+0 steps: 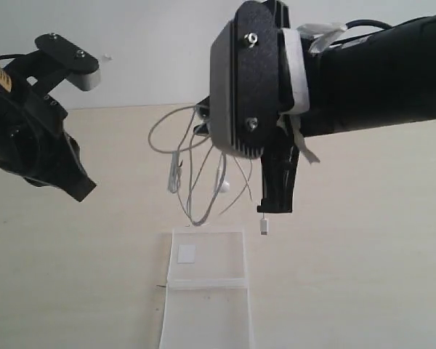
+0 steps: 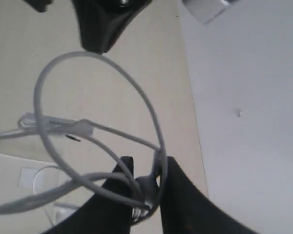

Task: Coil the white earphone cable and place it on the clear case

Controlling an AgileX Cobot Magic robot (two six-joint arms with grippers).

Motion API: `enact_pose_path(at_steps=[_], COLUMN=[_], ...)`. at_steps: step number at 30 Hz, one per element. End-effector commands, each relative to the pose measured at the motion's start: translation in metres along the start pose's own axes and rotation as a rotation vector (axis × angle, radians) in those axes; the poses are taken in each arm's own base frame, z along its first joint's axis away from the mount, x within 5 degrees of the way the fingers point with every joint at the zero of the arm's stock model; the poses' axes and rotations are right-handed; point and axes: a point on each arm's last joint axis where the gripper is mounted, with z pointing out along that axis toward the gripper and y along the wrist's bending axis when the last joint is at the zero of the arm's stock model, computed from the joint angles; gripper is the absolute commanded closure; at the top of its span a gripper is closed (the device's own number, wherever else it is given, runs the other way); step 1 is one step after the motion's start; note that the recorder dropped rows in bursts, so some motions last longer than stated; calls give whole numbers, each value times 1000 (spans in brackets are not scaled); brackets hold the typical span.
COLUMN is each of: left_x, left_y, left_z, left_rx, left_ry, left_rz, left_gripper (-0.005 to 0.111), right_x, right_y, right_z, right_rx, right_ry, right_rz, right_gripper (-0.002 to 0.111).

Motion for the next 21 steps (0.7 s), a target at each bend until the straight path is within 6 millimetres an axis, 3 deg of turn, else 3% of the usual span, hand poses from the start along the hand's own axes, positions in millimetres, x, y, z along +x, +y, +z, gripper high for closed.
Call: enact_pose_path(at_steps=[1, 4, 9, 15, 21], left_x=[14, 26, 40, 47, 53], left_y=[19, 30, 43, 42, 37], left_z=[6, 14, 26, 33, 44], left_rx=[-216, -286, -247, -221, -196], left_ry=[60, 74, 28, 27, -19], left_rz=[-21, -86, -205, -300, -319], left_gripper=[107, 107, 107, 107, 107], right_x=[-8, -11, -18, -20, -10], right_y=[6, 12, 20, 24, 31], right_z=[1, 2, 4, 10, 32], right_rx=[-16, -39, -62, -72, -120], right_ry=[51, 91, 122, 120, 155], right_rz=[-68, -122, -192, -220, -194], right_gripper=[108, 108, 108, 108, 108])
